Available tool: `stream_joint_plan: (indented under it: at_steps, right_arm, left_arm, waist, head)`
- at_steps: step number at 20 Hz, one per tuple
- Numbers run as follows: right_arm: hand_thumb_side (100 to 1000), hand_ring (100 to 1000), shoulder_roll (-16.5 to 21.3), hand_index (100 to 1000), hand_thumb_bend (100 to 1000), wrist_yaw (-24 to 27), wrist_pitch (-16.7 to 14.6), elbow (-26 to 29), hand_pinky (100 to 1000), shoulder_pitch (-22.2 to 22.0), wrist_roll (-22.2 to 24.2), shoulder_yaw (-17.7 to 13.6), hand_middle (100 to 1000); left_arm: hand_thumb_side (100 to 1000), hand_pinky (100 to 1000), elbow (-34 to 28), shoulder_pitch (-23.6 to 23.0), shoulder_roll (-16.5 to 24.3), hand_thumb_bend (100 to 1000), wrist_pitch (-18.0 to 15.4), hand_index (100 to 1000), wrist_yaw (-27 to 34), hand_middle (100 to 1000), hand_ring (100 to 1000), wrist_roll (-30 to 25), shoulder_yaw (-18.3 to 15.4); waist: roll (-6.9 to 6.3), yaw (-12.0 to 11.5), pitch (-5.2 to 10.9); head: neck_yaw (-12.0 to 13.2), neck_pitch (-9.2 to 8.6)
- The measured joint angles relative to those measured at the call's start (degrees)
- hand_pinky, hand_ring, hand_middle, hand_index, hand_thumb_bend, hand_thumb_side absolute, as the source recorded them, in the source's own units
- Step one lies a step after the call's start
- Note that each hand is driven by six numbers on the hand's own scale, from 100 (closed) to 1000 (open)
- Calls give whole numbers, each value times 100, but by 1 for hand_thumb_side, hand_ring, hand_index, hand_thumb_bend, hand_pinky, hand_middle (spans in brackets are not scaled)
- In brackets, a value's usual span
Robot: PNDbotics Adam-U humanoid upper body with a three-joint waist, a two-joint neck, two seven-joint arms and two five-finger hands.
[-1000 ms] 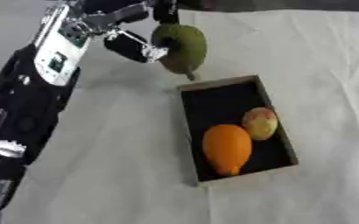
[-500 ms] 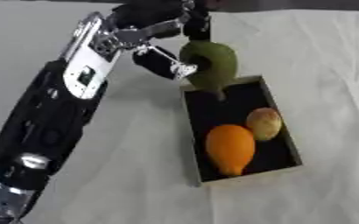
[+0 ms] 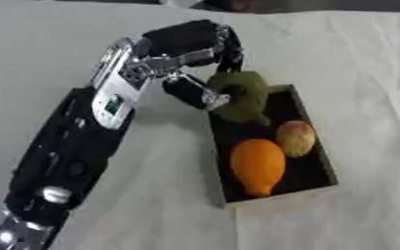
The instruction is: Pick up objects on the table and place them in the box.
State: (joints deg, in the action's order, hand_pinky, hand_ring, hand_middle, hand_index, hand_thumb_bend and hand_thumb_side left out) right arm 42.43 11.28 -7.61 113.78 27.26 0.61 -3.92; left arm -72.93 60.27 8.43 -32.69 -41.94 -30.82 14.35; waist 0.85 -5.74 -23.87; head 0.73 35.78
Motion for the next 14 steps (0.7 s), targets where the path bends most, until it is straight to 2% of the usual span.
stream_joint_plan:
  at_steps: [4, 7, 9, 14]
  right_arm:
    - [470, 946, -34, 763, 100, 0, 16, 0, 919, -2, 0, -25, 584]
    - [470, 946, -36, 762, 100, 1, 27, 0, 920, -4, 7, -28, 584]
    - [470, 946, -37, 762, 100, 1, 33, 0, 920, -5, 12, -28, 584]
    - [470, 946, -40, 762, 100, 3, 35, 0, 920, -5, 12, -29, 584]
  left_arm:
    - [252, 599, 36, -112, -98, 100, 117, 671, -97, 533, 588, -118, 0]
    - [255, 661, 35, -172, -143, 100, 196, 810, -127, 622, 659, -197, 0]
    - [258, 701, 12, -189, -144, 100, 230, 856, -114, 695, 711, -231, -1]
    - [256, 761, -73, -236, -144, 100, 304, 913, -35, 795, 786, -305, -5]
  waist:
    - [-1, 2, 0]
    - [-3, 2, 0]
    - [-4, 2, 0]
    - [-3, 2, 0]
  head:
    - [-5, 2]
    - [-15, 2]
    - [-21, 2]
    - [-26, 1]
